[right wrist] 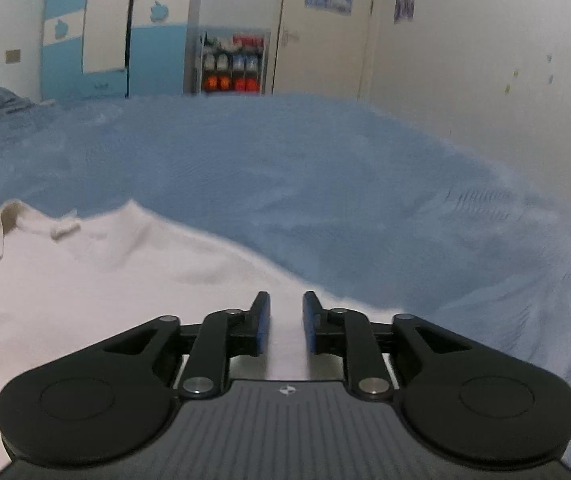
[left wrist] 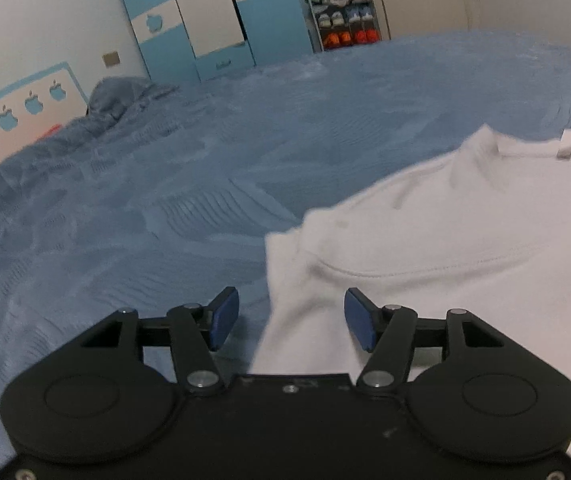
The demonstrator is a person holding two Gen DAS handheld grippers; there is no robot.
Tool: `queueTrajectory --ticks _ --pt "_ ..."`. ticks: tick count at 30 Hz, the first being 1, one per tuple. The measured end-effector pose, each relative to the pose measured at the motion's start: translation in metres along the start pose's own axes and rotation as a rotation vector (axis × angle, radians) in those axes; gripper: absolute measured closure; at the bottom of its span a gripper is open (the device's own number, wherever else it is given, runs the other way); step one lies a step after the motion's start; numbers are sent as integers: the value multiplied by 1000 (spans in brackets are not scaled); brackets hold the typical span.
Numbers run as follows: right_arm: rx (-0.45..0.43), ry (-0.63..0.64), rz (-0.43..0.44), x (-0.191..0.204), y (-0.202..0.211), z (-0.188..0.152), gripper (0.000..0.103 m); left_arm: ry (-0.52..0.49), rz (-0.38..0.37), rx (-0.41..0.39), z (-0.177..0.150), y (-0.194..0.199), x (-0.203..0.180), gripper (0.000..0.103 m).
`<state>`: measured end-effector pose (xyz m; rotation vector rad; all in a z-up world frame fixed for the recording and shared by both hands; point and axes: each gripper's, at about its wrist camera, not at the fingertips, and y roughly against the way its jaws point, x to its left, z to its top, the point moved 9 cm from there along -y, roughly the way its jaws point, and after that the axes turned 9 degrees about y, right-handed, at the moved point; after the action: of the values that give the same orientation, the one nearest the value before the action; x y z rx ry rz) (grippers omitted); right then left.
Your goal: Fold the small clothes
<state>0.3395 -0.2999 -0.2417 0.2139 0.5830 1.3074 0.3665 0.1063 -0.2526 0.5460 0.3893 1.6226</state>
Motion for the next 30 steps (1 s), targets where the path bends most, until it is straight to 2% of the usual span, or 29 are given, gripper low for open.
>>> queueTrajectory --ticks 1,3,5,7,13,17,20,23,25,28,30 --pt "-16 24 -33 -4 3 3 64 2 6 -12 3 3 4 42" --pt "-20 57 -60 -11 2 2 63 9 4 -15 6 3 8 42" --pt "37 65 -67 -16 -15 -7 64 1 5 6 3 -9 11 41" --pt "95 25 -34 -19 -35 -20 64 -22 -9 18 -9 -21 8 37" --pt "90 -13 -12 -20 -37 -22 64 -5 3 -1 -13 -22 10 34" --pt "97 -8 -15 -26 -23 -12 64 -25 29 -3 -3 -2 7 36" --pt "107 55 -25 -21 -7 -6 64 -57 -9 22 -1 20 -4 36" --pt "68 92 11 -10 18 1 64 -88 -45 -3 -1 48 -13 36" --pt "66 95 33 -6 26 0 64 -91 -70 2 -8 57 -16 36" --pt "111 80 55 0 15 -17 64 -187 -68 28 -41 43 -24 34" --pt "128 58 34 -3 -1 -35 61 -122 -90 9 -49 39 -19 33"
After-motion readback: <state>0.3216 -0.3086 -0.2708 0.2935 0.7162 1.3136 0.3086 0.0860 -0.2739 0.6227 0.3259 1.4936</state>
